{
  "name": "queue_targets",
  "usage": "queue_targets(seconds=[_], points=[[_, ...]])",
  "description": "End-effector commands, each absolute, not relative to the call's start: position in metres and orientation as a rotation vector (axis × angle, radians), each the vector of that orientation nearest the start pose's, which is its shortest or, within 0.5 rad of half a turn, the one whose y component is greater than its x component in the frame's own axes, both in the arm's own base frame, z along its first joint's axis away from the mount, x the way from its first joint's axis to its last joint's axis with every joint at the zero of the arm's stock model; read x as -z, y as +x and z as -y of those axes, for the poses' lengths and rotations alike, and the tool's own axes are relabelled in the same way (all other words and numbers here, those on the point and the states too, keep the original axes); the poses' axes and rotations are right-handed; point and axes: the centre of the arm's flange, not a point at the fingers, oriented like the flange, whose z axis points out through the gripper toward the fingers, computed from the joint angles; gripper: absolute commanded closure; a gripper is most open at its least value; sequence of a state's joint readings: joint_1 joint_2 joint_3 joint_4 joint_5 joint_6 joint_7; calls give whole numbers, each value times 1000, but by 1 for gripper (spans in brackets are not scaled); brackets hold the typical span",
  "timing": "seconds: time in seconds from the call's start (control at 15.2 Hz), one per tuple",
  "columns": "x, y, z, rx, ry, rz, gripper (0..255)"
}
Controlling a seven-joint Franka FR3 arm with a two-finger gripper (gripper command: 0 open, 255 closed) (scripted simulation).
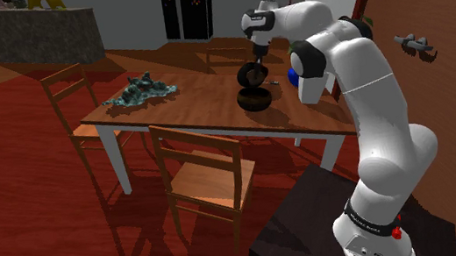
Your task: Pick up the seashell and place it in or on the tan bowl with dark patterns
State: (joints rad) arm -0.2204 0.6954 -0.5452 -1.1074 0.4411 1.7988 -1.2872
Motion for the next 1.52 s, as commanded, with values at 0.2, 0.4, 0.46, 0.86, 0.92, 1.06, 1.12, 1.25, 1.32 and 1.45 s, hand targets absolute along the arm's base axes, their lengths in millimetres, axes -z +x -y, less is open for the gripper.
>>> queue_targets(seconds=[0.2,0.4,0.46,0.86,0.92,1.06,1.12,1.25,1.32,1.45], points=[[-426,635,389,198,-3028,871,255],[-410,635,389,198,-3028,871,255],[-405,635,389,198,-3028,871,255],[-401,635,389,198,-3028,871,255],[-401,635,389,198,-3028,871,255],[-401,635,389,198,-3028,871,0],[-401,635,389,198,-3028,871,0],[-401,635,389,198,-3028,871,0],[-401,635,389,198,-3028,871,0],[-414,633,389,198,-3028,871,0]])
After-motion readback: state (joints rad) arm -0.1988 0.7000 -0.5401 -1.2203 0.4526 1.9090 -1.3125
